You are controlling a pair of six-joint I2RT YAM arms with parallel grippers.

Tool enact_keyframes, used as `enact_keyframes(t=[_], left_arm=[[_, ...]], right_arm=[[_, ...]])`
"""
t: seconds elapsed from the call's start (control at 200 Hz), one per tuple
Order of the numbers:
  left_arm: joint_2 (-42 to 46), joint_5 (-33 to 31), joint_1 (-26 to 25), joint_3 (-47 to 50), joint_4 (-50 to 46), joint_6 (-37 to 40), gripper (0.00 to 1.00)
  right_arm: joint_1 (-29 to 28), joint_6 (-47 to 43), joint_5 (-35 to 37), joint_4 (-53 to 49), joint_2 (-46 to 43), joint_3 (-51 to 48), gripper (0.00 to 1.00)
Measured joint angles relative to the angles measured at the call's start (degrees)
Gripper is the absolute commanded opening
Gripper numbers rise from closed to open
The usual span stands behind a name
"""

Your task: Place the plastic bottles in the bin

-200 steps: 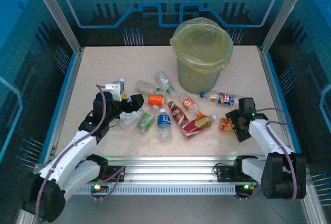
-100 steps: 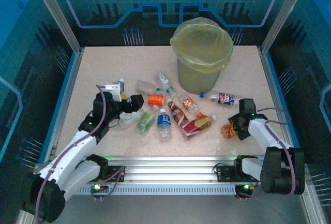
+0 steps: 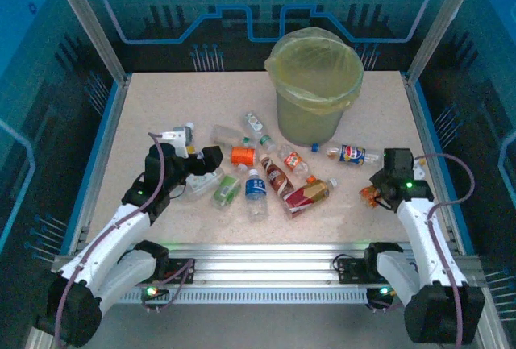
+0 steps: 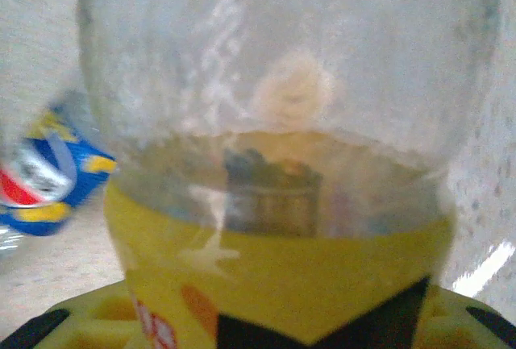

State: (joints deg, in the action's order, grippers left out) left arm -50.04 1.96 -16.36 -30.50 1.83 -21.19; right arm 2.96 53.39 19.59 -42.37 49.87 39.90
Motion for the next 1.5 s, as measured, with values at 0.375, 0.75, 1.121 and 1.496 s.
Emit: enact_keyframes(t=[0.375,0.75,1.121,1.496], left_arm=[[0.1,-0.7,0.0,0.0,-0.1,-2.5,0.99],[-0.2,-0.6,0.0,0.0,-0.1,-4.5,0.99],[-0.5,-0.6,0.0,-0.2,-0.7,-5.9,0.99],[0.0,-0.7,0.0,-0.2,-0.9,-5.9,0.99]], right_arm=[[-19.3,-20.8,10.5,1.0,15.1,39.2,0.41],[-24.0,-42.2,7.0,7.1,44.0,77.1,0.44],[-23.8,-49.1,-2.8,2.8,71.8,106.6,0.43],[-19.3,-47.8,-11.1,2.4,70.8,90.6,0.42]])
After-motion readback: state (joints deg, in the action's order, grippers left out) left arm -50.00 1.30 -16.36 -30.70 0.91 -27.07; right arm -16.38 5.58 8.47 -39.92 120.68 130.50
